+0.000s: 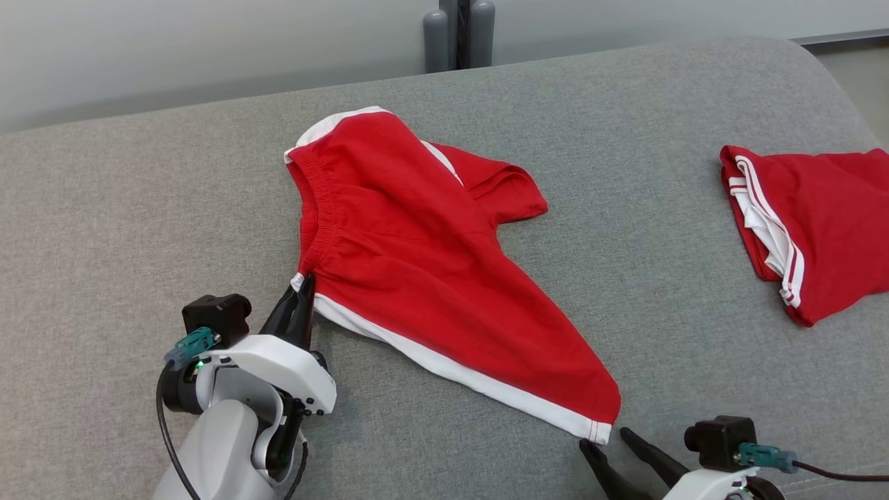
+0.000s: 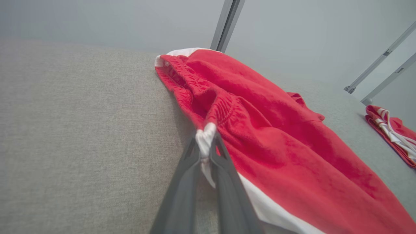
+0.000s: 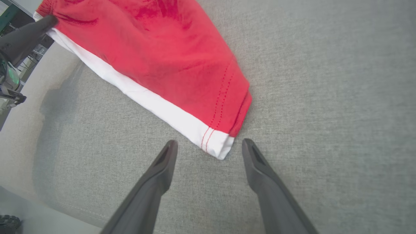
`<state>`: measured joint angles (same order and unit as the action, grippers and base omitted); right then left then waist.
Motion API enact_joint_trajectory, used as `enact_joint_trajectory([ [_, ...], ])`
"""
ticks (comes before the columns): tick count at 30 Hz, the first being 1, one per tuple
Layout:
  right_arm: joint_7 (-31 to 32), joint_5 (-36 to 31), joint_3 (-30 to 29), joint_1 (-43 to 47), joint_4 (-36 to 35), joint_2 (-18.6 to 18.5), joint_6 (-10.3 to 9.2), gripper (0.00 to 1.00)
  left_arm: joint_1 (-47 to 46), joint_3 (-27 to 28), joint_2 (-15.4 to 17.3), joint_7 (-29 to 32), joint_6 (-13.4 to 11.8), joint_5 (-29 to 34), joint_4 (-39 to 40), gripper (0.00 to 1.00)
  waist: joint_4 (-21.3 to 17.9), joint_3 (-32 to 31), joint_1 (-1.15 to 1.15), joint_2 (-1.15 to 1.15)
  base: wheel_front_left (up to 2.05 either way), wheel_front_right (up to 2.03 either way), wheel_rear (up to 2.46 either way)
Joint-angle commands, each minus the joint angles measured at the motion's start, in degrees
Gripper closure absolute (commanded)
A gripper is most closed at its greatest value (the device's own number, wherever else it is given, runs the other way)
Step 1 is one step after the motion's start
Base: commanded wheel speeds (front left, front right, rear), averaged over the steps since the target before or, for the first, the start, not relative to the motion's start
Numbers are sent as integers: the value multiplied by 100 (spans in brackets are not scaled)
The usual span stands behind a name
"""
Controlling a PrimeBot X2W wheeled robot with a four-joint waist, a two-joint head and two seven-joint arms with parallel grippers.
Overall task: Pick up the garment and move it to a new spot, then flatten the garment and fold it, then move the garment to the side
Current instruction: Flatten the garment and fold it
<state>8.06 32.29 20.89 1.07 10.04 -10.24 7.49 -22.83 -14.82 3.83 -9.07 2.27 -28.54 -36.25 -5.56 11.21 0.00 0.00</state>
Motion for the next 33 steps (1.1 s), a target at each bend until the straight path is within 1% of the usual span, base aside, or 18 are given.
enact_joint_trajectory([
  [1, 33, -107, 14, -77, 58, -55, 0, 0, 8, -6, 34, 6, -27, -30, 36, 100, 11, 2, 0, 0, 0, 0, 0],
  [4, 26, -161, 27, -140, 217, 83, 0, 0, 2, -30, 33, 20, -33, -35, 74, 100, 39, 11, 0, 0, 0, 0, 0],
  [11, -34, -191, 67, -320, 528, 226, -1, 0, 4, -85, 51, 63, -41, -57, 156, 100, 92, 77, 0, 0, 0, 0, 0],
  [19, -106, -149, 134, -463, 802, 278, -2, 0, -22, -159, 80, 117, -61, -45, 240, 100, 149, 154, 0, 0, 0, 0, 0],
  [20, -116, -142, 131, -475, 844, 286, -2, 2, -16, -165, 91, 125, -63, -46, 249, 100, 151, 155, 0, 0, 0, 0, 0],
  [22, -121, -143, 127, -499, 940, 296, -2, 59, -2, -177, 104, 126, -70, -48, 264, 100, 153, 153, 0, 0, 0, 0, 0],
  [23, -120, -157, 132, -504, 975, 297, -2, 82, 7, -185, 110, 129, -76, -49, 271, 100, 153, 149, 0, 0, 0, 0, 0],
  [24, -113, -186, 148, -515, 1011, 291, -2, 100, 19, -192, 117, 135, -77, -51, 277, 100, 153, 141, 0, 0, 0, 0, 0],
  [29, -113, -137, 96, -517, 1125, 305, -2, 100, 67, -219, 126, 149, -91, -69, 294, 100, 159, 87, 0, 0, 0, 0, 0],
  [33, -141, -250, 159, -557, 1065, 218, -1, 100, 155, -286, 124, 189, -78, -73, 304, 100, 185, -8, 0, 0, 0, 0, 0],
])
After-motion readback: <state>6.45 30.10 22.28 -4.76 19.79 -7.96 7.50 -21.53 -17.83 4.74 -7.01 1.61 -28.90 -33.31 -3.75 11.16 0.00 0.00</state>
